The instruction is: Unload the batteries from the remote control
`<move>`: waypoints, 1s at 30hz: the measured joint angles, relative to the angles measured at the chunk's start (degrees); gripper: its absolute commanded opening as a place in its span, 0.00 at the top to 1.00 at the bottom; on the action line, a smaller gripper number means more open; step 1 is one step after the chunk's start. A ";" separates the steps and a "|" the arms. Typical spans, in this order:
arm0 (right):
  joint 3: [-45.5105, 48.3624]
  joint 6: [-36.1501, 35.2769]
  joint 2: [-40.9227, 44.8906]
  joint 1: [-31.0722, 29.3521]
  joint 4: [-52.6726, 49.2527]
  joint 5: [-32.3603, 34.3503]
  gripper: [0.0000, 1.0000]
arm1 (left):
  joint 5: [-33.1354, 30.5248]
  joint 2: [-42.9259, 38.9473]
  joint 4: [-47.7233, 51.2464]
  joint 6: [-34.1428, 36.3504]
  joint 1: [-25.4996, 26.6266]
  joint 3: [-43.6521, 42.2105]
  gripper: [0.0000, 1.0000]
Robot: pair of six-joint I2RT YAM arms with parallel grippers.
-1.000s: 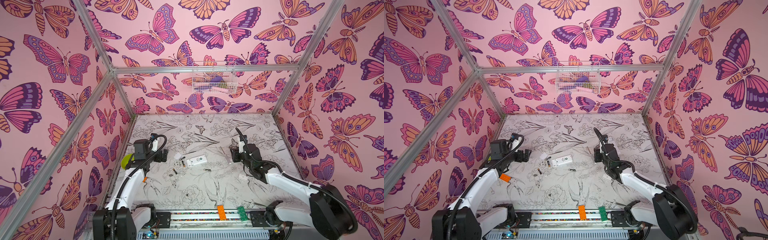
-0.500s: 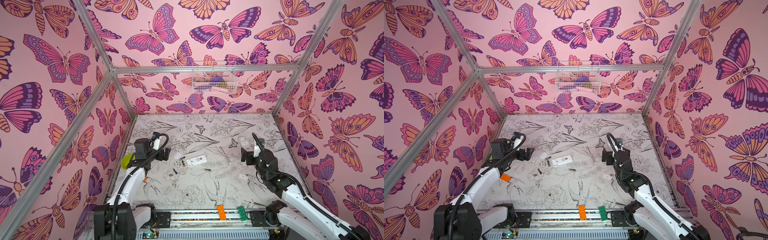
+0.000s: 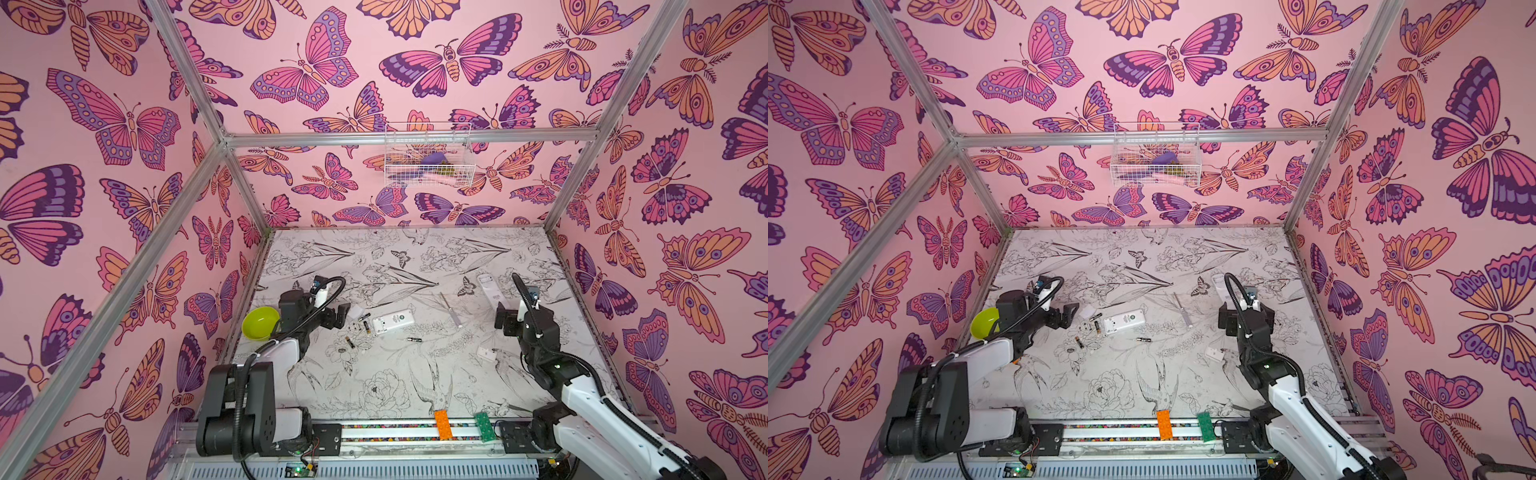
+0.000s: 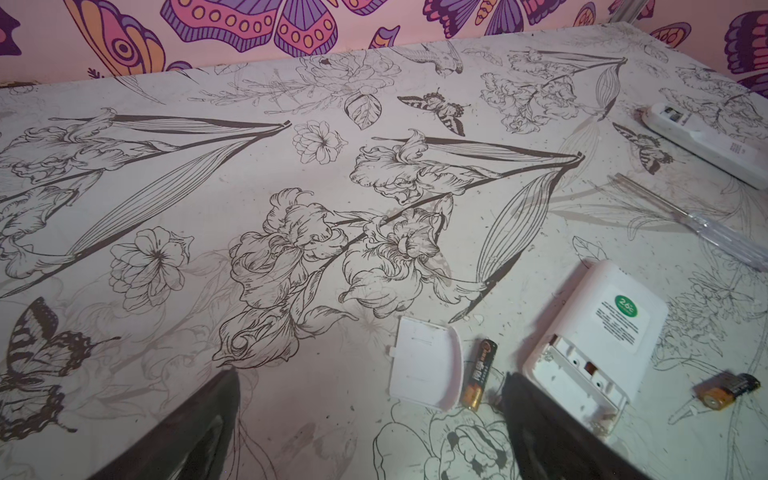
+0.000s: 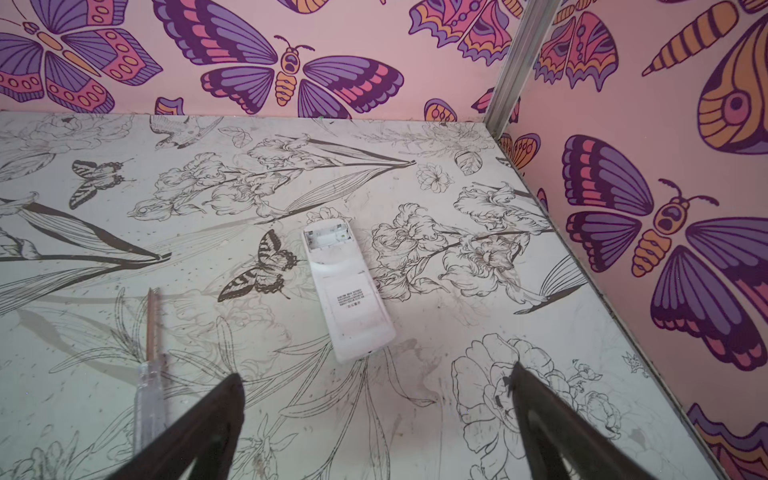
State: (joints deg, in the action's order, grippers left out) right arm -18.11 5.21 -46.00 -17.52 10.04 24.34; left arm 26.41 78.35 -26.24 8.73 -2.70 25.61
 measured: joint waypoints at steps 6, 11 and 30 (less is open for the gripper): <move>1.42 -2.03 -4.42 2.40 5.40 -0.57 0.01 | -2.51 2.32 -7.28 -0.68 0.04 -0.59 0.01; 1.79 -3.67 -8.63 4.31 10.84 -1.42 0.01 | -3.87 4.72 -9.99 -0.92 0.00 -0.66 0.01; 0.09 -4.20 -27.08 11.45 26.67 -10.14 0.01 | -19.56 9.55 -20.98 -7.52 -0.22 -3.52 0.01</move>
State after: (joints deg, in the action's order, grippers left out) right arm -18.02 1.02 -73.08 -6.07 36.71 14.20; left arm 6.85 87.90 -47.22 1.21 -2.92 22.09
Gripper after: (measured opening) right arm 0.994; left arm 0.988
